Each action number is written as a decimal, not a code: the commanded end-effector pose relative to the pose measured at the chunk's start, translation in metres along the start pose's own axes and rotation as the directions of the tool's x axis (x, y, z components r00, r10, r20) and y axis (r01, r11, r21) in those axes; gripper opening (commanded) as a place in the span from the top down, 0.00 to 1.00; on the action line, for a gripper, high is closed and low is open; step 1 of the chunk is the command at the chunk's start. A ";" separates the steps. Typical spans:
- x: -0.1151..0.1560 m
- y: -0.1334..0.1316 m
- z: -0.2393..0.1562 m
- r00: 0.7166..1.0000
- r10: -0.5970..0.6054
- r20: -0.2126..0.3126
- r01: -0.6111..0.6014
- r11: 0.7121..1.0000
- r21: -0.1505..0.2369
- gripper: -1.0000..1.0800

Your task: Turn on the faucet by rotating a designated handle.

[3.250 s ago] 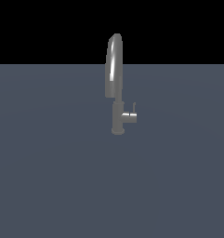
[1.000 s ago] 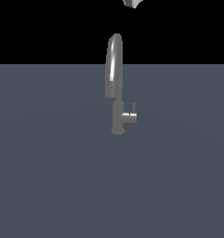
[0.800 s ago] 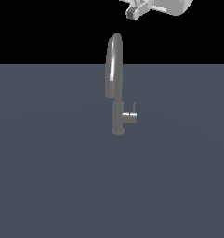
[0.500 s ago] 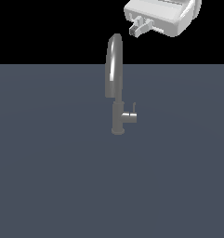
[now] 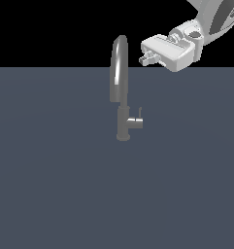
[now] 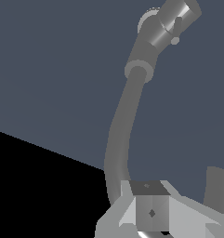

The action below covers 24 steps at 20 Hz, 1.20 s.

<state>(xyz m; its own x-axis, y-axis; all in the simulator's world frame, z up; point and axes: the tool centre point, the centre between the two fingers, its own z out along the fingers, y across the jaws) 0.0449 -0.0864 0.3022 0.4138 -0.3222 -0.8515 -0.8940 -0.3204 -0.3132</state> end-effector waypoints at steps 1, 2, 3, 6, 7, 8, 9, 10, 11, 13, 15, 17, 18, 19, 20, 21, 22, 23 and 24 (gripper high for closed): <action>0.023 0.000 0.003 0.997 0.054 0.052 -0.057 0.997 0.054 1.00; 0.033 0.000 0.004 0.994 0.076 0.074 -0.081 0.994 0.075 1.00; 0.042 0.000 0.006 0.990 0.097 0.098 -0.107 0.990 0.097 1.00; 0.071 0.003 0.013 0.973 0.158 0.168 -0.184 0.970 0.156 1.00; 0.079 0.004 0.015 0.966 0.176 0.191 -0.209 0.962 0.173 1.00; 0.088 0.005 0.018 0.958 0.192 0.213 -0.234 0.954 0.190 1.00; 0.096 0.006 0.021 0.950 0.208 0.234 -0.257 0.945 0.204 1.00; 0.104 0.008 0.024 0.941 0.222 0.255 -0.279 0.935 0.218 1.00; 0.111 0.009 0.026 0.932 0.235 0.275 -0.301 0.925 0.230 1.00; 0.124 0.011 0.032 0.915 0.257 0.311 -0.340 0.906 0.252 1.00; 0.135 0.014 0.038 0.899 0.275 0.342 -0.374 0.888 0.268 1.00; 0.144 0.016 0.043 0.884 0.288 0.369 -0.402 0.871 0.282 1.00; 0.147 0.017 0.045 0.877 0.294 0.380 -0.414 0.864 0.287 1.00; 0.151 0.018 0.047 0.871 0.299 0.390 -0.424 0.857 0.291 1.00; 0.153 0.018 0.049 0.866 0.303 0.398 -0.433 0.852 0.295 1.00; 0.156 0.019 0.051 0.862 0.306 0.405 -0.440 0.847 0.298 1.00; 0.157 0.020 0.052 0.858 0.308 0.411 -0.446 0.843 0.300 1.00; 0.159 0.020 0.053 0.856 0.310 0.415 -0.450 0.840 0.302 1.00; 0.160 0.020 0.054 0.854 0.311 0.418 -0.453 0.838 0.303 1.00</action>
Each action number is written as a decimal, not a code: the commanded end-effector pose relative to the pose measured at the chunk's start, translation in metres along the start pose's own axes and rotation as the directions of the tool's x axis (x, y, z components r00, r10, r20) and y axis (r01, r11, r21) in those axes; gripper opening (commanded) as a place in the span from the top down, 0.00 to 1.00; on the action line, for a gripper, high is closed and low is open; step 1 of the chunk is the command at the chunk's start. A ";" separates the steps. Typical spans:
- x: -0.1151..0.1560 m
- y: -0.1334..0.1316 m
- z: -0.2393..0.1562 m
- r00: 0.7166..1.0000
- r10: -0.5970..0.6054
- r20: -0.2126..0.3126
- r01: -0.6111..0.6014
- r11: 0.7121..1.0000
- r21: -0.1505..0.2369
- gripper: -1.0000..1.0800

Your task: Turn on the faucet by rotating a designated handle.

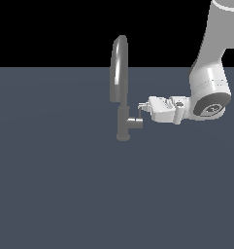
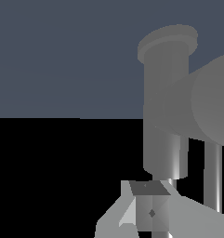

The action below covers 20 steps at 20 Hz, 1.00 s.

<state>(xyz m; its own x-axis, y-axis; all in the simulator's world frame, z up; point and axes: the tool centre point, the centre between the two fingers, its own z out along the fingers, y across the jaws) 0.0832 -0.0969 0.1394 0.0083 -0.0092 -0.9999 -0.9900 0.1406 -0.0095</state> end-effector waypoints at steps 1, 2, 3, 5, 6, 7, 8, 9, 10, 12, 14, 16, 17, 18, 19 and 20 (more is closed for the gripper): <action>0.003 0.000 0.001 1.000 0.007 0.007 -0.007 1.000 0.008 1.00; 0.003 0.000 0.001 1.000 0.007 0.007 -0.007 1.000 0.008 1.00; 0.003 0.000 0.001 1.000 0.007 0.007 -0.007 1.000 0.008 1.00; 0.003 0.000 0.001 1.000 0.007 0.007 -0.007 1.000 0.008 1.00; 0.003 0.000 0.001 1.000 0.007 0.007 -0.007 1.000 0.008 1.00; 0.002 0.002 0.001 1.000 0.007 0.007 -0.007 1.000 0.008 1.00; 0.001 0.004 0.001 1.000 0.007 0.007 -0.007 1.000 0.008 1.00; 0.000 0.006 0.001 1.000 0.007 0.007 -0.007 1.000 0.008 1.00; -0.001 0.008 0.001 1.000 0.007 0.007 -0.007 1.000 0.008 1.00; -0.003 0.013 0.001 1.000 0.007 0.007 -0.007 1.000 0.008 1.00; -0.005 0.017 0.001 1.000 0.007 0.007 -0.007 1.000 0.008 1.00; -0.007 0.022 0.002 1.000 0.007 0.007 -0.007 1.000 0.008 1.00; -0.008 0.024 0.001 1.000 0.007 0.008 -0.007 1.000 0.008 1.00; -0.009 0.027 0.001 1.000 0.007 0.008 -0.007 1.000 0.008 1.00; -0.009 0.027 0.001 1.000 0.007 0.008 -0.007 1.000 0.008 1.00; -0.006 0.024 0.001 1.000 0.007 0.006 -0.007 1.000 0.012 1.00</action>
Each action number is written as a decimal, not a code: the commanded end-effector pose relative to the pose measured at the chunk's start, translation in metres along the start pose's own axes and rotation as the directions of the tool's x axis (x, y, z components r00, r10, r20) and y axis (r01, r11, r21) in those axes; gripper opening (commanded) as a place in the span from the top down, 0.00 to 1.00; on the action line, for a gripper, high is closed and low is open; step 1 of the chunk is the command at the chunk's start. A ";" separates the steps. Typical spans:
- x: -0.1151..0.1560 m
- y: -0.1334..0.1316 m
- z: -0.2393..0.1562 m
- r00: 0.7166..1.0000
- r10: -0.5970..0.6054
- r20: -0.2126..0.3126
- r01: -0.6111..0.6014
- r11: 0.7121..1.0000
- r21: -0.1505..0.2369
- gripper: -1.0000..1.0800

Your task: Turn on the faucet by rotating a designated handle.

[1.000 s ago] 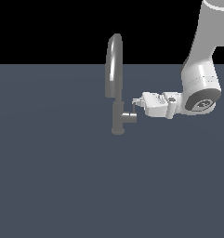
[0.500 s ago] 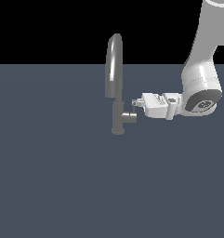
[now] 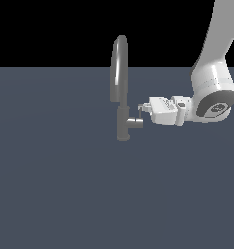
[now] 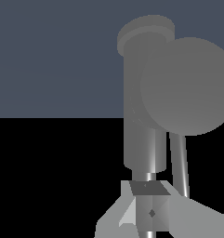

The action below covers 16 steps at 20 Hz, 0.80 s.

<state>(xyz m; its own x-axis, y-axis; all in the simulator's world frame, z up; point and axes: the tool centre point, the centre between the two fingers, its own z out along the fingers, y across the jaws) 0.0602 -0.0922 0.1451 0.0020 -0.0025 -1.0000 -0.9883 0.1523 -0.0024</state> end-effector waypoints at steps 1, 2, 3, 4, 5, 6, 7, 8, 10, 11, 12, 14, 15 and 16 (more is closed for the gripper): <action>0.000 0.003 0.000 1.000 0.000 0.000 0.000 1.000 0.000 1.00; 0.000 0.006 0.000 1.000 0.000 0.000 0.000 1.000 0.000 1.00; 0.000 0.008 0.000 1.000 0.000 0.000 0.000 1.000 -0.001 1.00; 0.000 0.011 0.000 1.000 0.000 0.000 0.000 1.000 -0.001 1.00; 0.000 0.014 0.000 1.000 0.000 0.001 0.000 1.000 -0.001 1.00; 0.000 0.017 0.000 1.000 0.000 0.001 0.000 1.000 -0.001 1.00; 0.000 0.020 0.000 1.000 0.000 0.001 0.000 1.000 -0.002 1.00; 0.000 0.023 0.000 1.000 0.000 0.001 0.000 1.000 -0.002 1.00; 0.000 0.029 0.000 1.000 0.000 0.002 0.000 1.000 -0.002 1.00; 0.000 0.032 0.000 1.000 0.000 0.002 0.000 1.000 -0.002 1.00; 0.000 0.035 0.000 1.000 0.000 0.002 0.000 1.000 -0.003 1.00; -0.003 0.028 0.000 1.000 -0.011 -0.002 0.011 1.000 0.002 1.00; -0.001 0.032 0.000 1.000 -0.010 -0.001 0.010 1.000 0.001 1.00; 0.001 0.035 0.000 1.000 -0.009 -0.001 0.009 1.000 0.001 1.00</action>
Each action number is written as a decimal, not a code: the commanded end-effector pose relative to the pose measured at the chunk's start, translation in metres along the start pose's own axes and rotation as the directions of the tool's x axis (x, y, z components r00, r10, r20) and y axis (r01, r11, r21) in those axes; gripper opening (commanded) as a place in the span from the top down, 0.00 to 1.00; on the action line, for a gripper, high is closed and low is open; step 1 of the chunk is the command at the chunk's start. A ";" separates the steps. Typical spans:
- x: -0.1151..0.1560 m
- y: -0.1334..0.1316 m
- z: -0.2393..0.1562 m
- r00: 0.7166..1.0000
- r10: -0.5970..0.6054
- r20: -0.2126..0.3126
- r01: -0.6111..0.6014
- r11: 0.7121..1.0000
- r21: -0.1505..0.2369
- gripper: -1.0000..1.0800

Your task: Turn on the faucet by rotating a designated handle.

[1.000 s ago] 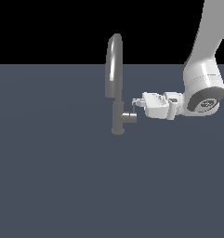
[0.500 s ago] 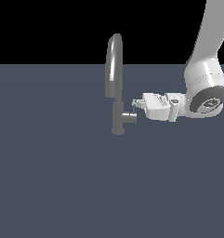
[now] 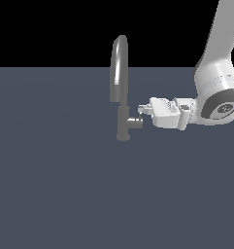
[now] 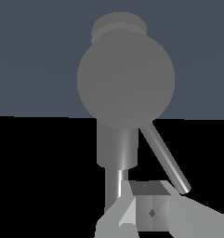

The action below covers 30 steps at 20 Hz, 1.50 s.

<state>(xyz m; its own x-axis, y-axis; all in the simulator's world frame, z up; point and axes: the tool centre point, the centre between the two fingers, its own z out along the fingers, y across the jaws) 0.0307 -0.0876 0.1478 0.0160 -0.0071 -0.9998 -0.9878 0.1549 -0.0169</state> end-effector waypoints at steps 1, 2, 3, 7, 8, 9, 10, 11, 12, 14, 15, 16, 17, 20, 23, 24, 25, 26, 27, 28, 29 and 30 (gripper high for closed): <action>0.006 0.009 0.000 1.000 0.007 0.002 -0.007 1.000 -0.002 1.00; 0.008 0.013 0.000 1.000 0.008 0.002 -0.008 1.000 -0.003 1.00; 0.010 0.017 0.000 1.000 0.009 0.003 -0.009 1.000 -0.004 1.00; 0.019 0.033 0.000 1.000 0.013 0.004 -0.013 1.000 -0.006 1.00; 0.019 0.033 0.000 1.000 0.013 0.004 -0.013 1.000 -0.006 1.00; 0.009 0.023 0.000 1.000 -0.007 0.002 0.007 1.000 -0.003 1.00; 0.015 0.027 0.000 1.000 -0.004 0.002 0.004 1.000 -0.003 1.00; 0.021 0.031 0.000 1.000 -0.001 0.003 0.001 1.000 -0.004 1.00; 0.027 0.036 0.000 1.000 0.002 0.003 -0.002 1.000 -0.004 1.00; 0.040 0.044 0.000 1.000 0.009 0.004 -0.009 1.000 -0.005 1.00; 0.046 0.048 0.000 1.000 0.012 0.004 -0.012 1.000 -0.006 1.00; 0.046 0.048 0.000 1.000 0.012 0.004 -0.012 1.000 -0.006 1.00; 0.025 0.036 0.000 1.000 -0.022 0.006 0.022 1.000 -0.007 1.00; 0.045 0.041 0.000 1.000 -0.009 0.006 0.009 1.000 -0.007 1.00; 0.064 0.045 0.000 1.000 0.003 0.005 -0.003 1.000 -0.006 1.00; 0.071 0.047 0.000 1.000 0.007 0.005 -0.007 1.000 -0.006 1.00; 0.077 0.049 0.000 1.000 0.011 0.005 -0.011 1.000 -0.006 1.00; 0.077 0.049 0.000 1.000 0.011 0.005 -0.011 1.000 -0.006 1.00; 0.054 0.038 0.000 1.000 -0.025 0.010 0.025 1.000 -0.009 1.00; 0.059 0.038 0.000 1.000 -0.022 0.009 0.022 1.000 -0.009 1.00; 0.063 0.037 0.000 1.000 -0.019 0.009 0.019 1.000 -0.008 1.00; 0.068 0.037 0.000 1.000 -0.016 0.009 0.016 1.000 -0.008 1.00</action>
<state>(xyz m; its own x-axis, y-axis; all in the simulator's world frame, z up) -0.0030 -0.0825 0.0914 0.0476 0.0000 -0.9989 -0.9885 0.1435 -0.0471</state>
